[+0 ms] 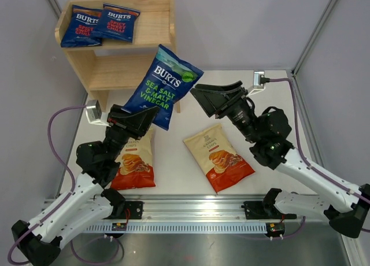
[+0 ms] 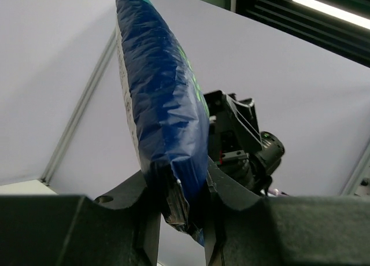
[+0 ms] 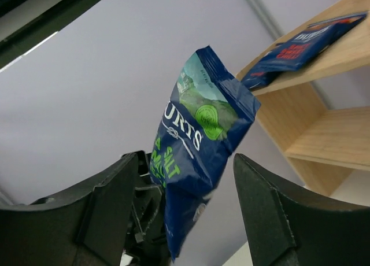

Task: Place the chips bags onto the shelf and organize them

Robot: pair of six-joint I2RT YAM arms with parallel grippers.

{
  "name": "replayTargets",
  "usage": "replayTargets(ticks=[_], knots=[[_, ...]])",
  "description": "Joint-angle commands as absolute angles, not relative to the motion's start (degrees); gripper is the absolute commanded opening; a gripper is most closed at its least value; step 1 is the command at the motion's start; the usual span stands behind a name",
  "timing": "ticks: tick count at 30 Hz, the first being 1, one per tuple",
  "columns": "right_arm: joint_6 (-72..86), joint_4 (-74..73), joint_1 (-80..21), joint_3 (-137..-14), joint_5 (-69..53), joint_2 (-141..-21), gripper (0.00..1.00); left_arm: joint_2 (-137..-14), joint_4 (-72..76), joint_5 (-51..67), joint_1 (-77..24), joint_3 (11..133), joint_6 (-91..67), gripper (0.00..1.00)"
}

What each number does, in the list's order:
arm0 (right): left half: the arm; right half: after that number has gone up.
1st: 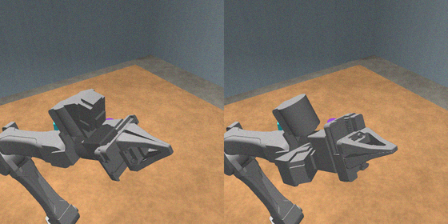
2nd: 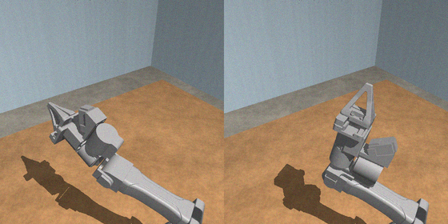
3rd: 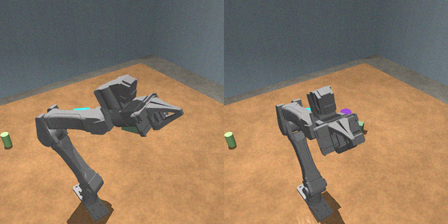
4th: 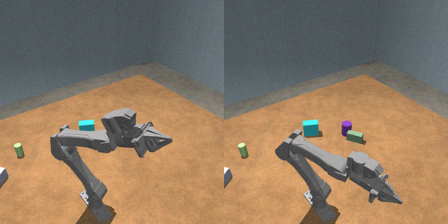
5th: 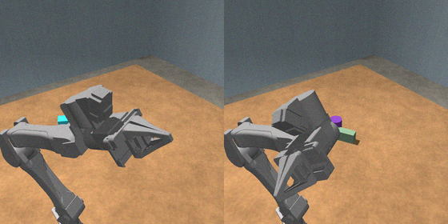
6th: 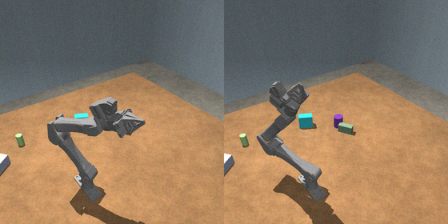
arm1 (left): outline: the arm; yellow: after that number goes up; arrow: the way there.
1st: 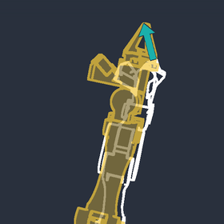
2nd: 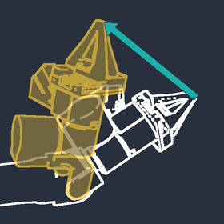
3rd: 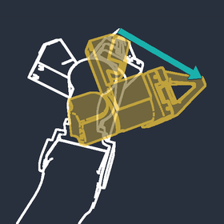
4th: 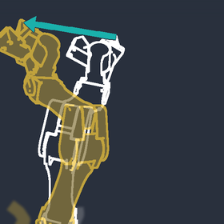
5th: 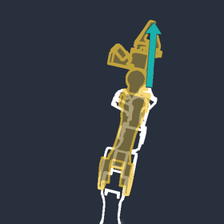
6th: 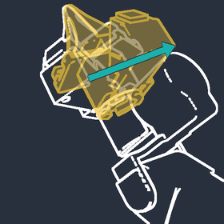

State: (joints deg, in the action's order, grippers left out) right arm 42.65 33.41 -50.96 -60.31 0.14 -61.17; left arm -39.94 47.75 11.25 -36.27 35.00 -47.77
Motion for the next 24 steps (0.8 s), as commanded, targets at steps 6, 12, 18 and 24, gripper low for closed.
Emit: replayTargets(ticks=[6, 12, 18, 24], knots=[[34.10, 2.94, -51.24, -66.27, 21.52, -49.76, 0.77, -41.82, 18.75, -5.68, -32.88, 55.87, -42.45, 0.21], [35.86, -3.77, -51.24, -63.64, 26.89, -43.26, 0.77, -53.16, 2.90, -5.12, -24.71, 76.27, -45.00, 0.17], [37.09, -7.20, -51.24, -61.09, 28.56, -37.36, 0.77, -64.15, 0.18, -3.87, -18.64, 89.27, -46.49, 0.17], [37.79, -10.36, -51.24, -60.47, 29.88, -33.23, 0.77, -76.00, -4.13, -6.50, -17.40, 100.09, -46.05, 0.17]])
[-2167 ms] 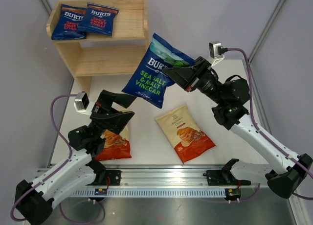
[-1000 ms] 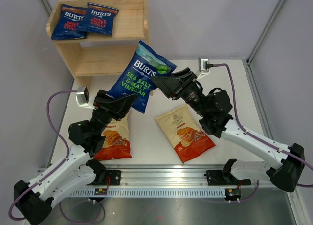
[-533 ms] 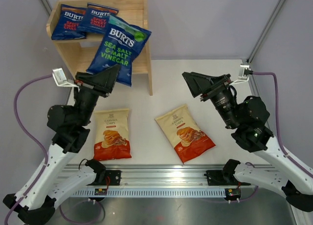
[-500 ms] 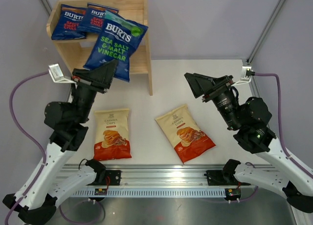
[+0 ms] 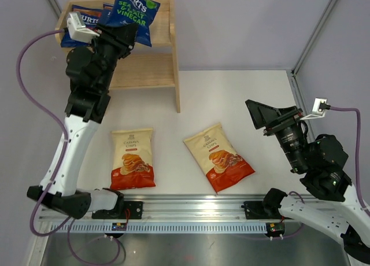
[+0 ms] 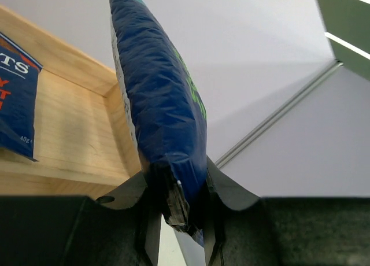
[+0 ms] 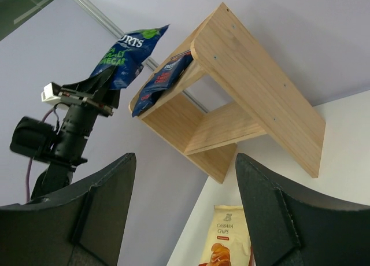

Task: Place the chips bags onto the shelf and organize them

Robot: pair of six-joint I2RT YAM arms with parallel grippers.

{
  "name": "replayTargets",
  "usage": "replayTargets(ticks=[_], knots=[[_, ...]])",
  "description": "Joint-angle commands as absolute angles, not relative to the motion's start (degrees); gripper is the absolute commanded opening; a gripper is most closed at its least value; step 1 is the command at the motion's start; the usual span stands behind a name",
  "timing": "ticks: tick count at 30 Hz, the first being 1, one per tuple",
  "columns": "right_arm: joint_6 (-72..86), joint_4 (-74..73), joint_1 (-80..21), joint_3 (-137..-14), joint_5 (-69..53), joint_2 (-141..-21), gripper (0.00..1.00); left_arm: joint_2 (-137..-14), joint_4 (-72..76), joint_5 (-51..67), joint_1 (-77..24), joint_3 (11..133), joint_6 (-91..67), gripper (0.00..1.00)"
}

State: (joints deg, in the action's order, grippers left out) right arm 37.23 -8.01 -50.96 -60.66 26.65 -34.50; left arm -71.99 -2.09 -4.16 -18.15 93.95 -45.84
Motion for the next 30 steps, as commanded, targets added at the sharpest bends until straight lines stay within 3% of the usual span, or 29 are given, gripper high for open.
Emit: replayTargets(ticks=[1, 17, 19, 20, 25, 30], knots=[[38.05, -10.89, -51.24, -60.47, 29.97, -32.87, 0.77, -77.16, -4.91, -7.20, -17.32, 102.20, -46.05, 0.17], [41.39, -15.38, -51.24, -58.54, 33.13, -25.93, 0.78, -95.70, -5.53, -8.88, -17.14, 114.43, -49.83, 0.13], [42.45, -15.82, -51.33, -57.66, 33.57, -25.93, 0.78, -96.41, -6.50, -10.80, -17.75, 115.22, -49.75, 0.15], [42.71, -15.91, -51.24, -57.31, 34.01, -26.19, 0.78, -96.68, -6.68, -11.68, -18.54, 115.57, -49.57, 0.21], [43.68, -15.65, -51.33, -56.78, 33.22, -26.89, 0.78, -102.12, -14.31, -12.48, -19.07, 123.82, -50.71, 0.23], [43.68, -15.91, -51.24, -56.51, 33.92, -26.98, 0.78, -102.92, -17.31, -13.10, -20.13, 124.45, -50.97, 0.24]])
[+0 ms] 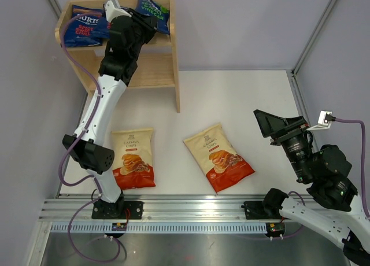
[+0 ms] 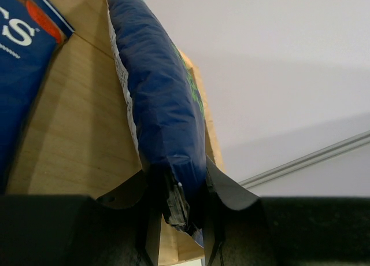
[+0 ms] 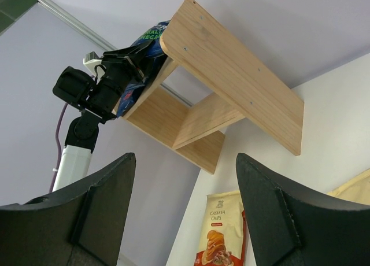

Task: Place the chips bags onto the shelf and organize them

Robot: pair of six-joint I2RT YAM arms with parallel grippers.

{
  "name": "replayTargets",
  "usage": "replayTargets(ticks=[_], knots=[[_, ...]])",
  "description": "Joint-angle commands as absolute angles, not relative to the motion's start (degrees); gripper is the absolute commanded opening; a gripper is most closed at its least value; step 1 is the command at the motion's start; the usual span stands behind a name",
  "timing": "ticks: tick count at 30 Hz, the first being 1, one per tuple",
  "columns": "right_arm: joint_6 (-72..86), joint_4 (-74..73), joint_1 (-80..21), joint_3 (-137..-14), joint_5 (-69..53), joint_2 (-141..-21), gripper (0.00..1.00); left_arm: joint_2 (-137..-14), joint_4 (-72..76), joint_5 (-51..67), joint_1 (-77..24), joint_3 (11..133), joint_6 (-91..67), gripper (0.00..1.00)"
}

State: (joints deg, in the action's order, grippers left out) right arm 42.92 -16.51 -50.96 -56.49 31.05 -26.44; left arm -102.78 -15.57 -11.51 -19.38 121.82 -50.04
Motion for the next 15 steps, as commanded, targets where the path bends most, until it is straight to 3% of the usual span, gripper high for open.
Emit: replayTargets(ticks=[1, 5, 11, 15], knots=[[43.86, -15.91, -51.24, -56.51, 34.01, -26.98, 0.78, -103.01, -17.75, -13.01, -20.30, 124.63, -50.98, 0.24], [43.77, -16.08, -51.24, -56.34, 34.36, -26.63, 0.78, -103.10, -20.99, -11.43, -20.30, 125.76, -50.80, 0.28], [43.77, -16.35, -51.33, -56.51, 34.54, -26.46, 0.78, -104.06, -29.70, -10.55, -20.21, 132.26, -47.12, 0.54], [43.77, -16.87, -51.24, -56.69, 34.63, -26.37, 0.78, -104.68, -35.58, -11.34, -20.21, 137.62, -44.30, 0.61]])
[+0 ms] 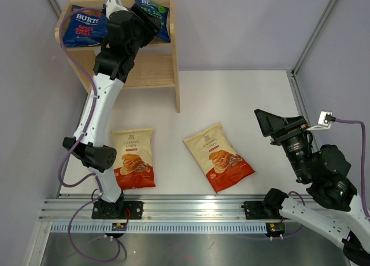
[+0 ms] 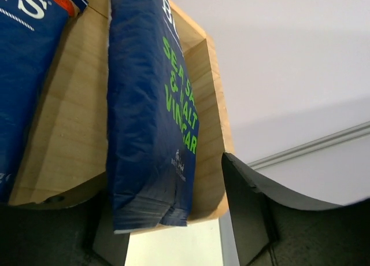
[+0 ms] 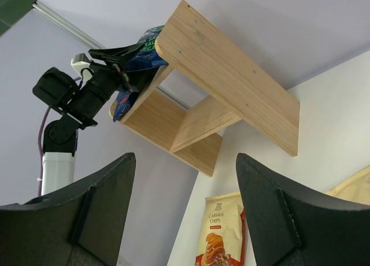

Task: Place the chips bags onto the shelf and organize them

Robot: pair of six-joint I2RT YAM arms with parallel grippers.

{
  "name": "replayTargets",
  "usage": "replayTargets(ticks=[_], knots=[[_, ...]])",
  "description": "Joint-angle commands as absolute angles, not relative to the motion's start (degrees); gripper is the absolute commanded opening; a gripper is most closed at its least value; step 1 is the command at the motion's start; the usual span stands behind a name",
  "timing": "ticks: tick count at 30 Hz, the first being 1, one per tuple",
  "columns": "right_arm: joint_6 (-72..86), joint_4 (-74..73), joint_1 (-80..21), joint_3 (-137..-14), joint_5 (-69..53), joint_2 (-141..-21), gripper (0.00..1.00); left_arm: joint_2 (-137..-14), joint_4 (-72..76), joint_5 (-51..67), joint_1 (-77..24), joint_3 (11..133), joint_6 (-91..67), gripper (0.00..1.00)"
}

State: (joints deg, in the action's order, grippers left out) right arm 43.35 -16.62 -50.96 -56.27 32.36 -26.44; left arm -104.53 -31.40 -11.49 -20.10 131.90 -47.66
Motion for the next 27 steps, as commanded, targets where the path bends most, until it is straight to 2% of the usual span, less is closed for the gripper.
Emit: replayTargets(ticks=[1, 7, 15, 24, 27], knots=[[43.77, -16.87, -51.24, -56.78, 34.72, -26.28, 0.78, -104.94, -36.64, -11.51, -20.21, 138.51, -43.25, 0.62], [43.68, -18.54, -51.24, -57.83, 34.54, -26.45, 0.78, -104.41, -41.22, -10.99, -19.43, 140.01, -39.91, 0.62], [43.85, -19.16, -51.24, -58.10, 33.40, -26.90, 0.78, -103.89, -42.80, -7.30, -16.35, 140.09, -38.41, 0.41], [43.77, -18.72, -51.24, -57.75, 33.05, -27.33, 0.78, -105.82, -43.77, -0.36, -13.36, 142.03, -37.53, 0.36], [43.68, -18.63, -51.24, -57.74, 33.05, -27.69, 0.78, -107.31, -42.98, 3.07, -13.36, 142.56, -38.49, 0.31]])
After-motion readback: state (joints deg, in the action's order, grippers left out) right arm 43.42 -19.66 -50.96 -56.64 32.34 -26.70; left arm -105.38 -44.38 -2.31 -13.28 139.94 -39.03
